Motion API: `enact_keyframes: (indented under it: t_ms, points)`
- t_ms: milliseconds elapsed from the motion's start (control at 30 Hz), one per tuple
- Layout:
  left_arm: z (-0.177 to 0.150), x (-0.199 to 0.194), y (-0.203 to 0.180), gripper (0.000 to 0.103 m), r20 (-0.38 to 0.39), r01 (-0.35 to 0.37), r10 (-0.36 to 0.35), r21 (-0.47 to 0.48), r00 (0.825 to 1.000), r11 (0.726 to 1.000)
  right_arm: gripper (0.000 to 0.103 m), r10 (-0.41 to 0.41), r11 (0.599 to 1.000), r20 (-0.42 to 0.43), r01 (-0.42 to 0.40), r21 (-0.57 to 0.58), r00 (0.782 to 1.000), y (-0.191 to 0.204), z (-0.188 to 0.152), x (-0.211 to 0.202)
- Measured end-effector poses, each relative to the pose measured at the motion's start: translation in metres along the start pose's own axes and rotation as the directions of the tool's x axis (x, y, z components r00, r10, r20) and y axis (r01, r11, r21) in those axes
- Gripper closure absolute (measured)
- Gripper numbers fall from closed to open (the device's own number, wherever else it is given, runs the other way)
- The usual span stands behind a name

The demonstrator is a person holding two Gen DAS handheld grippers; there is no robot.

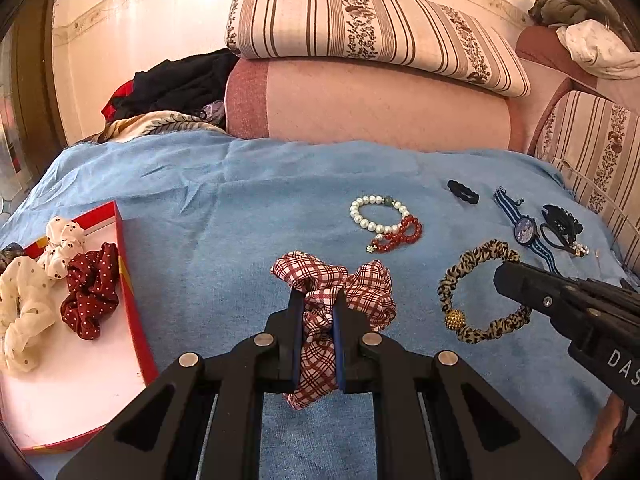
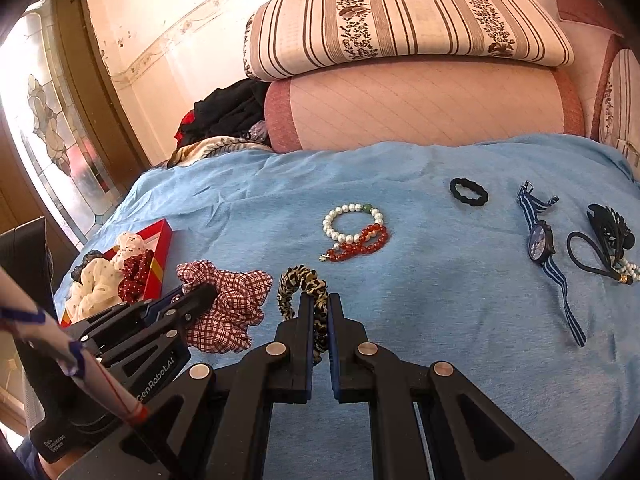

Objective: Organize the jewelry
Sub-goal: 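Carry the plaid scrunchie and leopard bracelet over the red tray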

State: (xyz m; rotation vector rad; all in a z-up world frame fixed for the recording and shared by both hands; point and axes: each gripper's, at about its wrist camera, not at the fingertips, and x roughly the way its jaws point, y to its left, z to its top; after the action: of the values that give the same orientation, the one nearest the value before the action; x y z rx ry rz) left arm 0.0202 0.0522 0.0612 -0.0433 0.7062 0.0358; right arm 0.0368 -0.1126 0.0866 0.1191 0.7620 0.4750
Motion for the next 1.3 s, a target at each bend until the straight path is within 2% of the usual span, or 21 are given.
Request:
enact_keyframes:
  t_ms: [467,867,1067,1300]
  points:
    - [0.004,-0.028,0.011,0.091,0.042,-0.004,0.004,-0.009,0.999,1.0,0.096,0.012,1.0,0.011,-0.012,-0.008,1.0,0.024,-0.005,-0.014]
    - [0.008,-0.061,0.032,0.091,0.091,0.014,-0.01,-0.044,0.996,0.999,0.096,0.031,0.997,0.008,-0.032,0.069,0.999,0.05,-0.016,-0.034]
    - [0.008,-0.081,0.055,0.091,0.122,0.001,0.008,-0.074,0.992,0.997,0.096,0.031,0.999,0.01,-0.031,0.03,0.999,0.077,-0.011,-0.042]
    - [0.003,-0.109,0.103,0.091,0.157,-0.036,0.058,-0.141,0.986,0.989,0.096,0.051,0.998,-0.002,-0.051,-0.023,0.999,0.116,-0.007,-0.042]
